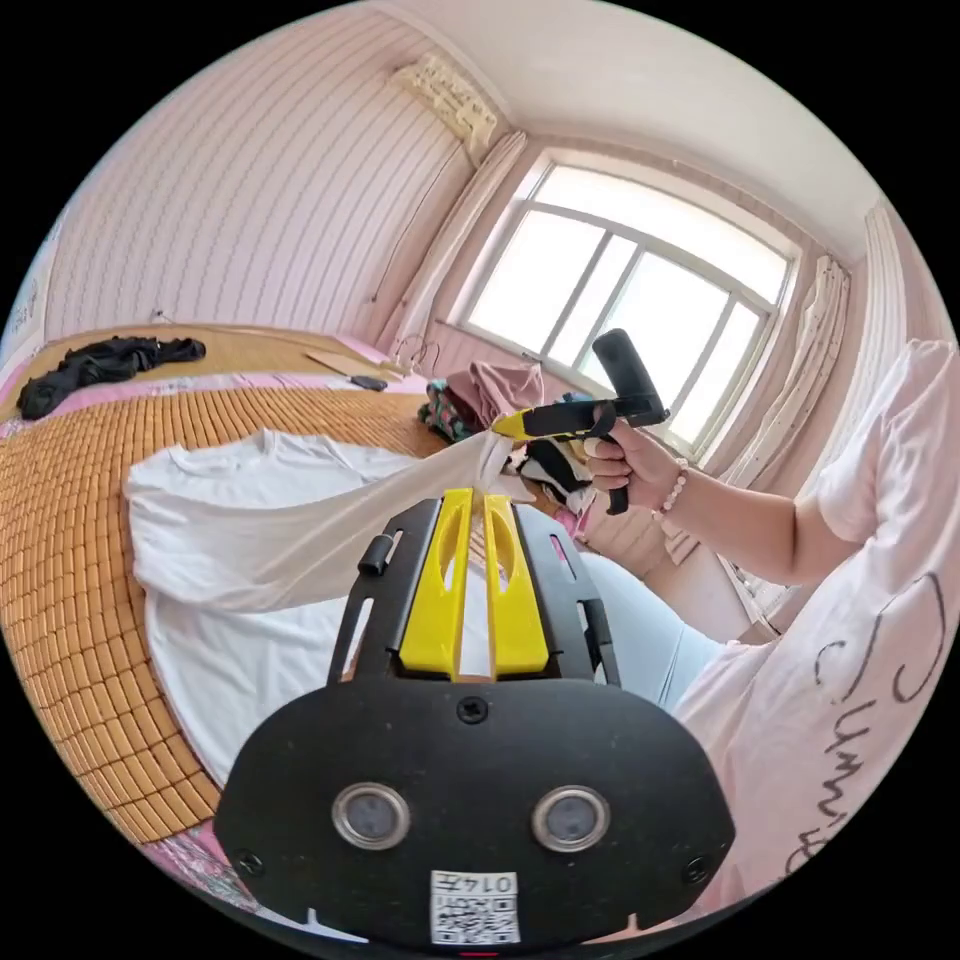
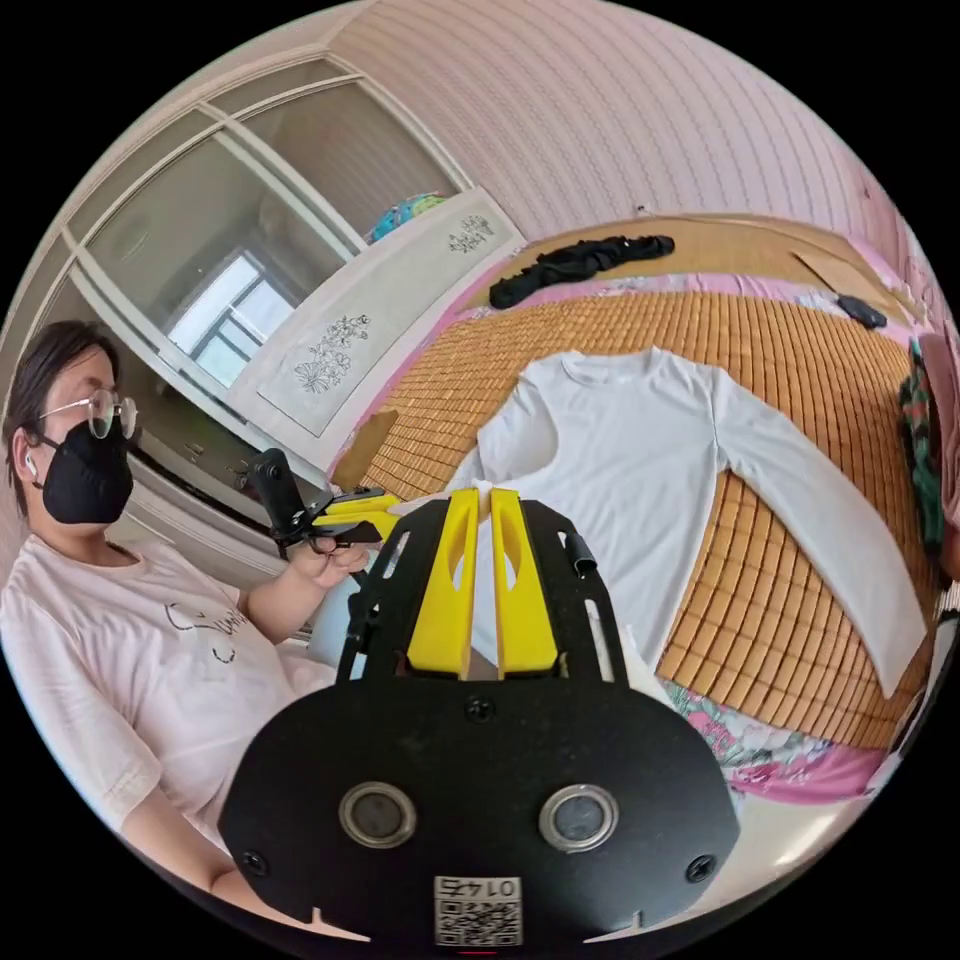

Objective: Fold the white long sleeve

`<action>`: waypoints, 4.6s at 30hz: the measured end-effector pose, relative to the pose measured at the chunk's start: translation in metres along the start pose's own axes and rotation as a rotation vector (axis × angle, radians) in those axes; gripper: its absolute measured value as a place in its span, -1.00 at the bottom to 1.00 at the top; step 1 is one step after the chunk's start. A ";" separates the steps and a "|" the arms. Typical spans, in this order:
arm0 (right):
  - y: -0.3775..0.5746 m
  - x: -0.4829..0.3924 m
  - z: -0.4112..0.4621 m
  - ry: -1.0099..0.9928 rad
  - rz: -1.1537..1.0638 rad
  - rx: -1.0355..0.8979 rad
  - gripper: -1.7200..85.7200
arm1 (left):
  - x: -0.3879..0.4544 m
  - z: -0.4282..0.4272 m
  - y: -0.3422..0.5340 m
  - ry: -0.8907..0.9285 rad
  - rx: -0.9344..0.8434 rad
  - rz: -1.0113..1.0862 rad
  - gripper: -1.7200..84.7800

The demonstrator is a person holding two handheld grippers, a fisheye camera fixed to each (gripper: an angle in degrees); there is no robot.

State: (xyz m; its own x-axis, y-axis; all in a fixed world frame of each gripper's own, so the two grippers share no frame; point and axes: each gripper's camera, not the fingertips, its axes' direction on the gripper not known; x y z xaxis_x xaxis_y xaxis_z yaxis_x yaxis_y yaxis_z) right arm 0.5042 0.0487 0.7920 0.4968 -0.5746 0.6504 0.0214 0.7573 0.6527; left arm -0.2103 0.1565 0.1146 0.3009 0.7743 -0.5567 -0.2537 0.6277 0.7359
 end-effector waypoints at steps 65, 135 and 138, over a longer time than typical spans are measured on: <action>-0.524 -0.151 0.351 0.068 -0.273 -0.425 -0.93 | -0.489 0.152 0.202 -0.567 -0.302 -0.375 -0.96; -0.129 -0.204 -0.546 -0.192 0.002 0.758 -0.91 | -0.099 0.565 0.089 -0.268 -0.369 0.419 -0.98; -0.154 -0.292 -0.519 -0.280 -0.188 0.652 -0.91 | -0.115 0.444 0.116 -0.301 -0.278 0.326 -0.98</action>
State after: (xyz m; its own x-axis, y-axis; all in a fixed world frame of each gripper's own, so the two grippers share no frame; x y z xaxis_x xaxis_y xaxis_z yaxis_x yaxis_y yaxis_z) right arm 0.8055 0.2609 0.2996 0.2935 -0.8007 0.5222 -0.4794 0.3493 0.8051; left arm 0.1333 0.1050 0.4352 0.4065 0.9012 -0.1500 -0.6003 0.3872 0.6998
